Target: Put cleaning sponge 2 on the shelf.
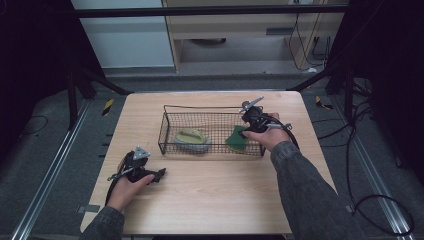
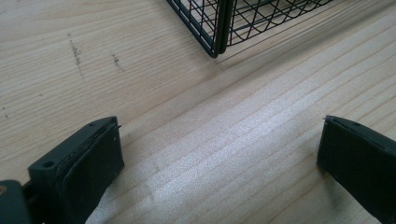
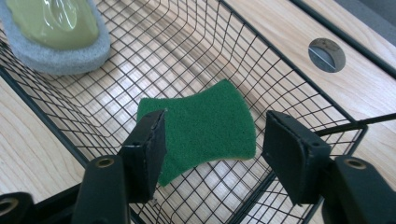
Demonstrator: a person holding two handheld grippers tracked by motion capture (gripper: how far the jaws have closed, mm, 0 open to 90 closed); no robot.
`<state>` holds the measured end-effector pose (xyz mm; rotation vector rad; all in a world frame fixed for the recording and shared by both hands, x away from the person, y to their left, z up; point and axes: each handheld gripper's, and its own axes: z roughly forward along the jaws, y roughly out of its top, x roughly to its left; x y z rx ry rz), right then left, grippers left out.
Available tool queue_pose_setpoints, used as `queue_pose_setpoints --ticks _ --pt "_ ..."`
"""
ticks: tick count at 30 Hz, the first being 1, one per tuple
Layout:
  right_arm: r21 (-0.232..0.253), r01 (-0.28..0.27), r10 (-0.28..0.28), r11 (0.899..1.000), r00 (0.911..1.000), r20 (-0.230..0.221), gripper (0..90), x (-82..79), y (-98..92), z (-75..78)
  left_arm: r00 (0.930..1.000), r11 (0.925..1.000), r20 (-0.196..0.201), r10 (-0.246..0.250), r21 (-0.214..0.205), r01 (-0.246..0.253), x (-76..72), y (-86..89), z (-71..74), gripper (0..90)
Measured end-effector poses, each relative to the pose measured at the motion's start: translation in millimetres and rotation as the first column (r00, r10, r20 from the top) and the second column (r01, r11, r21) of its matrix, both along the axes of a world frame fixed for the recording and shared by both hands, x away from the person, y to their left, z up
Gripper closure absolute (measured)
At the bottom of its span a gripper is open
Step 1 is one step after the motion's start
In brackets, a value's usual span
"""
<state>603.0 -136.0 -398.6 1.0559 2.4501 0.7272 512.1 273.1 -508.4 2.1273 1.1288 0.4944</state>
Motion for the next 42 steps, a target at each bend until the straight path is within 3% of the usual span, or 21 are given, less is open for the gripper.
queue_pose_setpoints --ticks 11,18,24,32,42 --pt "0.047 0.022 -0.024 0.999 0.9990 0.039 25.4 -7.2 -8.1 9.3 1.0000 1.0000 0.000 0.000 0.000 0.000 0.0 0.0 0.0 0.0" --pt "0.081 0.077 -0.082 0.994 0.9949 0.058 11.4 -12.3 -17.5 13.2 1.0000 1.0000 0.000 0.000 0.000 0.000 0.0 0.0 0.0 0.0" --pt "0.127 0.103 -0.111 0.987 0.9918 0.063 8.0 -14.3 -23.9 19.3 1.0000 1.0000 0.000 0.001 0.000 -0.001 0.0 -0.1 0.0 0.0" --pt "0.167 0.129 -0.147 0.978 0.9837 0.104 6.4 -16.2 -30.8 26.3 1.0000 1.0000 0.000 0.001 0.000 -0.001 0.0 -0.1 0.0 0.0" --pt "0.180 0.137 -0.163 0.974 0.9767 0.139 5.9 -24.3 -48.5 31.3 1.0000 1.0000 0.000 0.001 0.000 -0.001 0.0 -0.1 0.0 0.0"
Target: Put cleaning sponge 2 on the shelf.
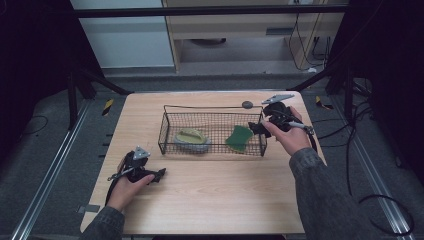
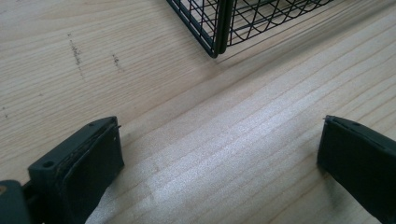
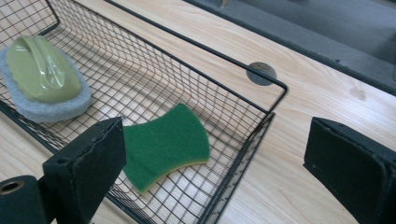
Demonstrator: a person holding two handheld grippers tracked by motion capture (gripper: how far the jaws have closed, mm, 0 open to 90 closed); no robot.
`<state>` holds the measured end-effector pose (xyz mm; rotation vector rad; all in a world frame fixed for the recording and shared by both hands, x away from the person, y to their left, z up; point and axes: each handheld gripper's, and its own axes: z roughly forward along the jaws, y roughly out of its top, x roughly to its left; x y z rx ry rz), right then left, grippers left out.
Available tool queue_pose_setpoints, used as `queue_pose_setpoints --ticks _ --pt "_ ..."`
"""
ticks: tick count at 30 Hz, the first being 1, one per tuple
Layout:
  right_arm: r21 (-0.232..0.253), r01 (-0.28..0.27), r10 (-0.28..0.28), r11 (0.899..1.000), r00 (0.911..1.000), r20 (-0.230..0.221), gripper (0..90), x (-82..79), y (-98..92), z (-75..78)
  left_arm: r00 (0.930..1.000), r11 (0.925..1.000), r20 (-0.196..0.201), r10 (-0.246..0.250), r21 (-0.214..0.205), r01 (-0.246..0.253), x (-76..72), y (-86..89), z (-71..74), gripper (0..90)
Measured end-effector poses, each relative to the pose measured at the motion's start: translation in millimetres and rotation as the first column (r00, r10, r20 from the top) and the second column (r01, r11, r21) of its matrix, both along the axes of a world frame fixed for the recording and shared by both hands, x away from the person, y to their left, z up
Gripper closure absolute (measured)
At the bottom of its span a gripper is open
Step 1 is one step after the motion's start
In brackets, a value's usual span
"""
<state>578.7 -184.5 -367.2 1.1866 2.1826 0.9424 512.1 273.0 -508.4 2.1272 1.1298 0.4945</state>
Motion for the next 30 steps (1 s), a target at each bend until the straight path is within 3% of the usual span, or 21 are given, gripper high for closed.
queue_pose_setpoints --ticks 15,25,30 --pt "0.026 0.078 -0.079 0.997 0.9963 0.033 5.9 -29.9 -44.5 -5.4 1.0000 1.0000 0.000 0.001 -0.001 -0.001 0.0 -0.1 0.0 0.0" --pt "0.034 0.115 -0.117 0.993 0.9922 0.043 5.7 -47.8 -66.6 -25.7 1.0000 1.0000 0.000 0.002 -0.001 -0.002 0.0 -0.2 0.0 0.0" --pt "0.053 0.147 -0.149 0.988 0.9883 0.032 6.0 -57.7 -79.2 -45.3 1.0000 1.0000 0.000 0.002 -0.001 -0.002 0.0 -0.2 0.0 0.0"
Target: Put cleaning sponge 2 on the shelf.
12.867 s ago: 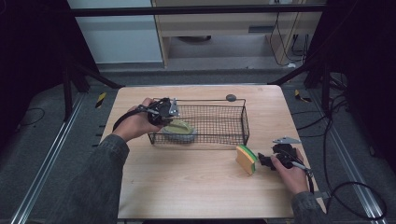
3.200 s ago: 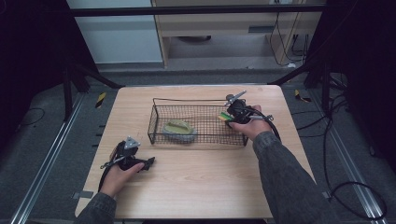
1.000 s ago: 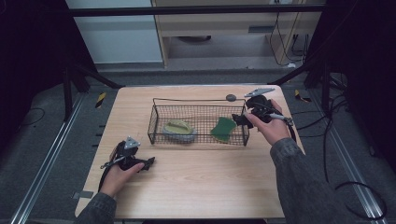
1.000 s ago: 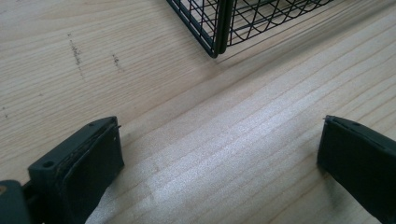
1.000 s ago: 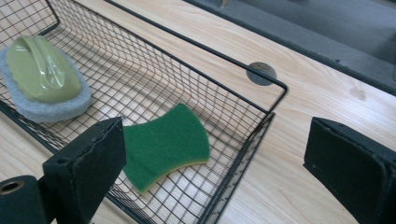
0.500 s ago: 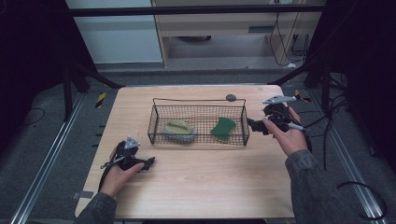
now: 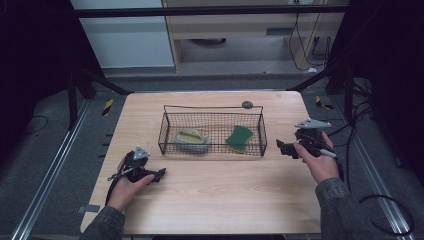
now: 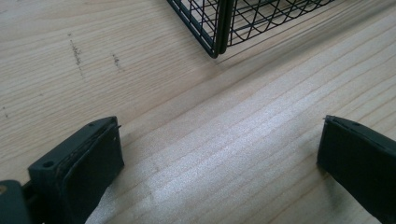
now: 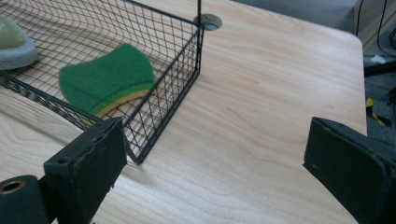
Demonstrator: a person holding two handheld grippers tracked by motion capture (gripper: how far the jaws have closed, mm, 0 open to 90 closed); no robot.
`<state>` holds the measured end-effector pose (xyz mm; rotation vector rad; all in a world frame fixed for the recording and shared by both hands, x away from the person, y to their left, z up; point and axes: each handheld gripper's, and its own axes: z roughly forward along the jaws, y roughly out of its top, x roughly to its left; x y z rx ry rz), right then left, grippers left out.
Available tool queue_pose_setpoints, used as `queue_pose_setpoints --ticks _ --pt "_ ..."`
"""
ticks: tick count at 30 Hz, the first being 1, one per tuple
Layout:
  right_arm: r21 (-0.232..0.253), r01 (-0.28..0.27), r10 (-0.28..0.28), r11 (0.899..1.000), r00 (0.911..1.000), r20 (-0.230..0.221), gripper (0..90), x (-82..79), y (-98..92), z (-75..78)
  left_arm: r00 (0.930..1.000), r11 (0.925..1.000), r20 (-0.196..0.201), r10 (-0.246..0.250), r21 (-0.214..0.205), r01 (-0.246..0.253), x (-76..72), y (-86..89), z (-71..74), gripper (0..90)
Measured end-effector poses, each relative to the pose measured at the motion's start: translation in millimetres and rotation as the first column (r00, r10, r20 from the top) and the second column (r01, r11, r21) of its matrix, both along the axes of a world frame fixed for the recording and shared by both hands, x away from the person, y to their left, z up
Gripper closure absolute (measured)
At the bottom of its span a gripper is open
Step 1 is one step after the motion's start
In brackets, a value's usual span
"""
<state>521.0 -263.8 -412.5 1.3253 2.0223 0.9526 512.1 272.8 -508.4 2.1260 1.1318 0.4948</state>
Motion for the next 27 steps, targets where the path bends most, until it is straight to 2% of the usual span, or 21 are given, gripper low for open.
queue_pose_setpoints --ticks 5,12,27 --pt "0.010 0.040 -0.040 0.999 0.9989 -0.026 6.7 0.1 -7.5 -18.5 1.0000 1.0000 0.000 0.000 0.000 0.000 0.0 0.0 0.0 0.0" --pt "0.005 0.067 -0.067 0.998 0.9934 -0.093 7.7 1.0 -14.3 -43.8 1.0000 1.0000 0.000 0.000 0.000 0.000 0.0 0.0 0.0 0.0" --pt "0.000 0.107 -0.105 0.994 0.9784 -0.178 8.7 4.6 -19.2 -76.4 1.0000 1.0000 0.000 0.000 0.000 0.000 0.0 0.0 0.0 0.0"
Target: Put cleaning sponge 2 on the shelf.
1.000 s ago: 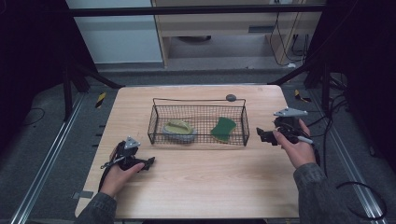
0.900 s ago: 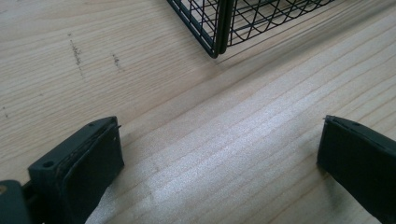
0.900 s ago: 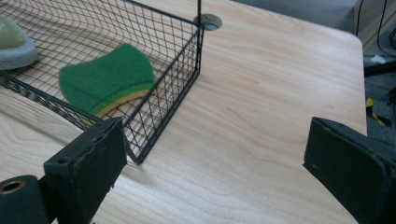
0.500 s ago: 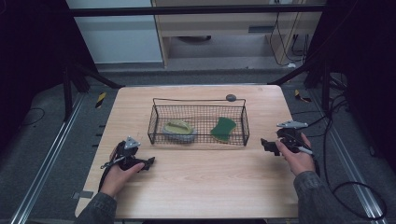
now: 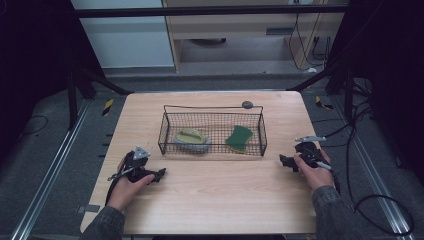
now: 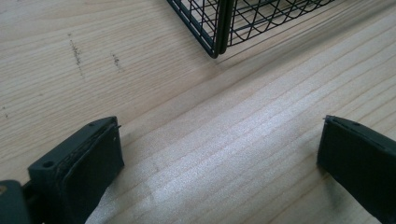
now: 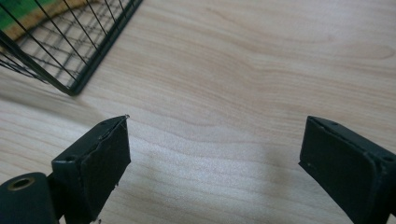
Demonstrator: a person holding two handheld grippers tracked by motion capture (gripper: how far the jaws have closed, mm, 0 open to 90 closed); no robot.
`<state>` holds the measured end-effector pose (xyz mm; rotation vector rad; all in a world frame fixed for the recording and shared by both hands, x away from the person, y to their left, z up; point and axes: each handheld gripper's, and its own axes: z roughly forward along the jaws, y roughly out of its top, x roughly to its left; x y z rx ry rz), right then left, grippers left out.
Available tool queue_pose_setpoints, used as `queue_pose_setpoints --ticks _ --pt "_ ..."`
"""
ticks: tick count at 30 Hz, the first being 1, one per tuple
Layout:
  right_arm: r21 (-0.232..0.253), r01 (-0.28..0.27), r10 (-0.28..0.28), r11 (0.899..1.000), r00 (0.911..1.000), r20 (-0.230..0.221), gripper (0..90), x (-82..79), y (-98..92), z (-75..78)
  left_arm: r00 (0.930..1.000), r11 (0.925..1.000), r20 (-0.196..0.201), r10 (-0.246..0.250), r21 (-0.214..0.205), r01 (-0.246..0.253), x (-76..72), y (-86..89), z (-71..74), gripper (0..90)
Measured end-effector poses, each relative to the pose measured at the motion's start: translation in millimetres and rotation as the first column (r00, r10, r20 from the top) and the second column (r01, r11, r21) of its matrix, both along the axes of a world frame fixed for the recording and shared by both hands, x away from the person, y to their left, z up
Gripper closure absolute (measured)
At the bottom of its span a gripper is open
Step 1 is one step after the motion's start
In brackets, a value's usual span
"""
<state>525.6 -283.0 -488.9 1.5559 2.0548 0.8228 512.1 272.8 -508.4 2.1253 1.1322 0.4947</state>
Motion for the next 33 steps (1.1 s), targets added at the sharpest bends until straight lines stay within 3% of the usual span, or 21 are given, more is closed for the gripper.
queue_pose_setpoints --ticks 3,17,28,33 --pt "-0.029 -0.001 0.001 1.000 0.9999 -0.010 8.8 3.0 2.5 -8.0 1.0000 1.0000 0.000 -0.001 0.000 0.001 0.0 0.0 0.0 0.0" --pt "-0.004 0.029 -0.029 1.000 0.9994 0.018 8.5 12.9 5.7 -16.8 1.0000 1.0000 0.000 0.000 0.000 0.000 0.0 0.0 0.0 0.0" --pt "0.003 0.056 -0.056 0.998 0.9966 0.061 2.0 12.9 10.4 -23.1 1.0000 1.0000 0.001 -0.001 -0.001 0.001 0.5 -0.1 -0.1 0.0" --pt "0.002 0.064 -0.064 0.998 0.9962 0.059 1.0 13.1 11.0 -23.2 1.0000 1.0000 0.001 -0.001 -0.001 0.001 0.7 -0.1 -0.1 0.0"
